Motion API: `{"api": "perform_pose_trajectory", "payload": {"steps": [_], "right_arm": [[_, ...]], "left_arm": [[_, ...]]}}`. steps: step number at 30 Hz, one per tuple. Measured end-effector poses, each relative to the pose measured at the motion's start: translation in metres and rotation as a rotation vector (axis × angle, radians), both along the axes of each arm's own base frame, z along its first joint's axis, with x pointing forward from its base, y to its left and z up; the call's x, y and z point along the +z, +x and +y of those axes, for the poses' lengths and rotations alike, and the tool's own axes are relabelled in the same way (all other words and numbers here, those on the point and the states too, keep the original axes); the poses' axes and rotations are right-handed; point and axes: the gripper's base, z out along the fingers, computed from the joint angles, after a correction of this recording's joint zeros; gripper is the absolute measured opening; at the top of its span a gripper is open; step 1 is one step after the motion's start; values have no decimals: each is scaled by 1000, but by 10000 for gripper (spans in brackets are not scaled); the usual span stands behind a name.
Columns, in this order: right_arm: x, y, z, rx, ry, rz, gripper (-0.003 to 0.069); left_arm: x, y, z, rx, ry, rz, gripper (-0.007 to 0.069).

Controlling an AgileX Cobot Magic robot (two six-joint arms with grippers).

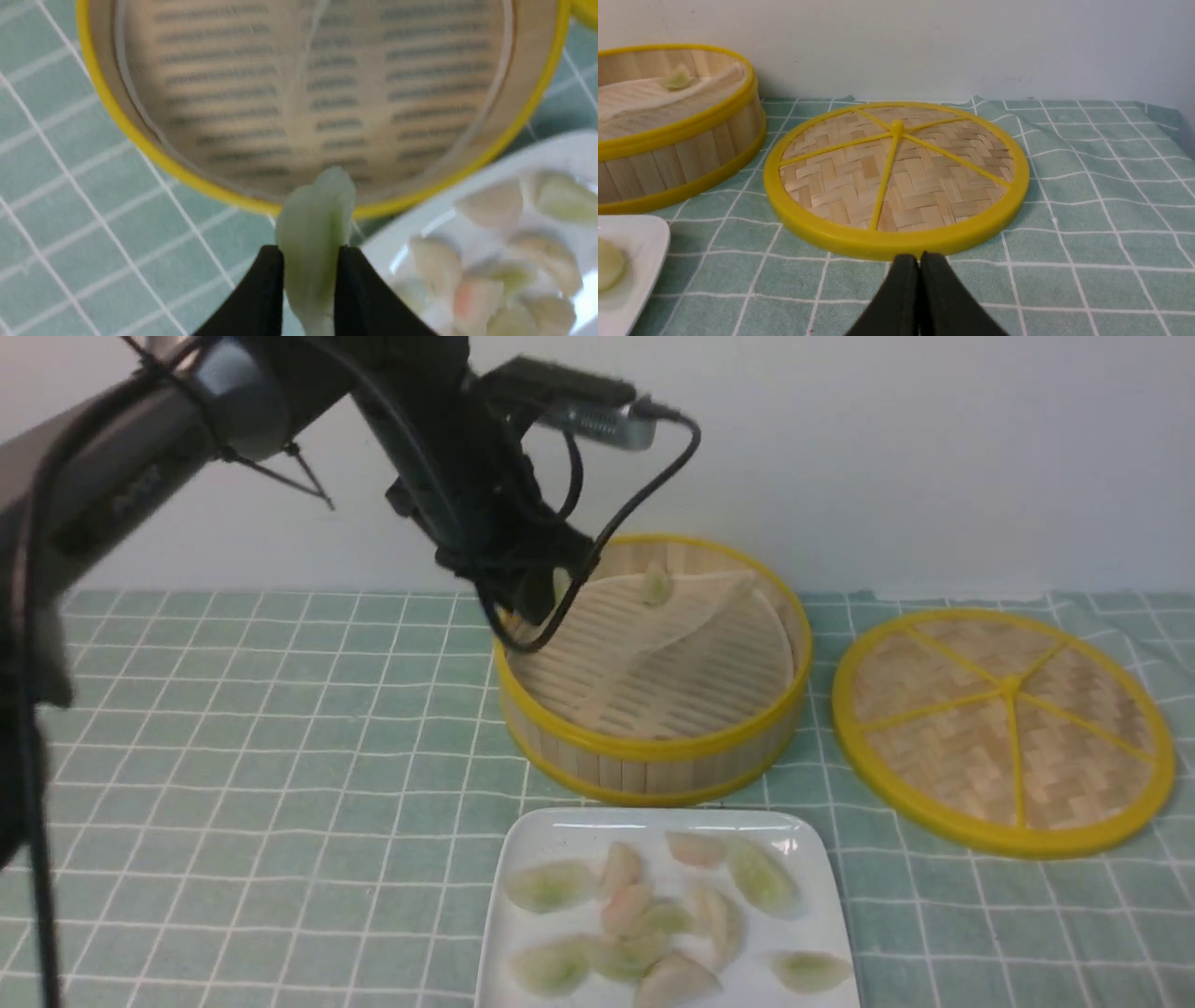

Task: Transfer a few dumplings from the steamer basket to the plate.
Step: Use the left arm to put the dumpling into the plate

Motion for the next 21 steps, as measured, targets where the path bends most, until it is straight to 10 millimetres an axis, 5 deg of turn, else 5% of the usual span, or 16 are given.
{"api": "perform_pose_trajectory", "payload": {"steps": [5,11,21], "right_arm": [[0,0,0,0,0,0,-14],[0,0,0,0,0,0,-14],[0,0,0,0,0,0,-14]], "left_arm": [[-14,-57,-6,-76,44,87,113],[-33,-112,-58,-239,4,119,113],[-77,-149,-113,-421,94,204,113]]}}
